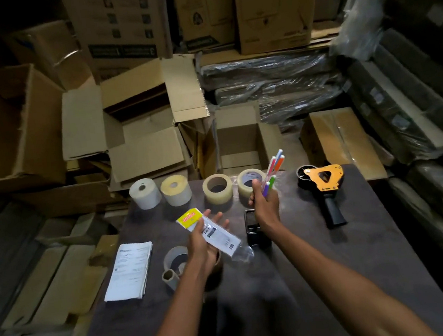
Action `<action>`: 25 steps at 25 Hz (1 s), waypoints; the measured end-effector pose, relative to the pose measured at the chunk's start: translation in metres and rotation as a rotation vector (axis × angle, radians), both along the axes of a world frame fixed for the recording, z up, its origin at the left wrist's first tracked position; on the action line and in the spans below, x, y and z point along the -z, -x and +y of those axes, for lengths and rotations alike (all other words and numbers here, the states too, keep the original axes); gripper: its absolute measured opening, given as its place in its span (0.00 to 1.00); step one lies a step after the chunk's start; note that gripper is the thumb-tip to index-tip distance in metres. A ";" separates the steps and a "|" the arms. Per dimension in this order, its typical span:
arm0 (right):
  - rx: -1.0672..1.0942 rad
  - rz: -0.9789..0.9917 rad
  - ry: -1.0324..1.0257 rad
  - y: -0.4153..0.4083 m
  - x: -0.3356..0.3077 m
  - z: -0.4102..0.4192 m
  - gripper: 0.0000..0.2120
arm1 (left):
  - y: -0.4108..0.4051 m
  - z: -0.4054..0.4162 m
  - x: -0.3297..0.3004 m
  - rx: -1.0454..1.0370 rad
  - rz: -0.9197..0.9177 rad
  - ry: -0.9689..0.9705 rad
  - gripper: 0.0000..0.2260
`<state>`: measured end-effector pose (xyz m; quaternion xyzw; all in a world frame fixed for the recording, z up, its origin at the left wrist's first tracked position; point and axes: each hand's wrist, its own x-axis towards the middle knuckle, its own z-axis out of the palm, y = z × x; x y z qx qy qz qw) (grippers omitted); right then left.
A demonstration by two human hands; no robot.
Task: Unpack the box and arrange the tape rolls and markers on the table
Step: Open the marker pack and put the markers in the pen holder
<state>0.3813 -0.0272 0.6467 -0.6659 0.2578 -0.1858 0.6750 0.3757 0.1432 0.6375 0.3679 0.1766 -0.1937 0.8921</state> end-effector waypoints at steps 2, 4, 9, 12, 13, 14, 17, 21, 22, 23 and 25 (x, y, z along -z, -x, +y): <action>0.017 0.041 0.072 -0.006 0.018 0.004 0.25 | 0.003 0.002 0.005 -0.007 0.011 -0.005 0.14; -0.008 0.034 0.145 -0.003 0.030 0.008 0.16 | 0.004 0.004 0.006 0.000 0.009 -0.020 0.14; -0.015 0.036 0.176 0.007 0.041 0.011 0.16 | 0.010 -0.001 0.005 0.045 0.013 -0.052 0.14; 0.002 0.051 0.159 0.008 0.041 0.010 0.16 | 0.015 -0.005 0.003 0.056 0.006 -0.066 0.14; 0.011 0.053 0.164 0.008 0.039 0.010 0.16 | 0.016 -0.006 0.003 0.058 -0.001 -0.072 0.15; 0.021 0.057 0.163 0.008 0.038 0.009 0.16 | 0.016 -0.007 0.003 0.060 -0.006 -0.078 0.15; 0.032 0.047 0.129 0.011 0.037 0.010 0.14 | 0.017 -0.008 0.005 0.062 -0.005 -0.091 0.15; -0.006 0.029 0.196 0.015 0.042 0.011 0.08 | 0.021 -0.007 0.003 0.062 -0.016 -0.096 0.15; -0.005 0.014 0.166 0.015 0.041 0.012 0.07 | 0.022 -0.007 0.002 0.063 -0.018 -0.097 0.15; 0.002 -0.001 0.136 0.016 0.039 0.012 0.06 | 0.024 -0.008 0.000 0.061 -0.020 -0.099 0.15; 0.041 -0.026 0.100 0.016 0.033 0.012 0.07 | 0.027 -0.007 -0.004 0.059 -0.022 -0.100 0.14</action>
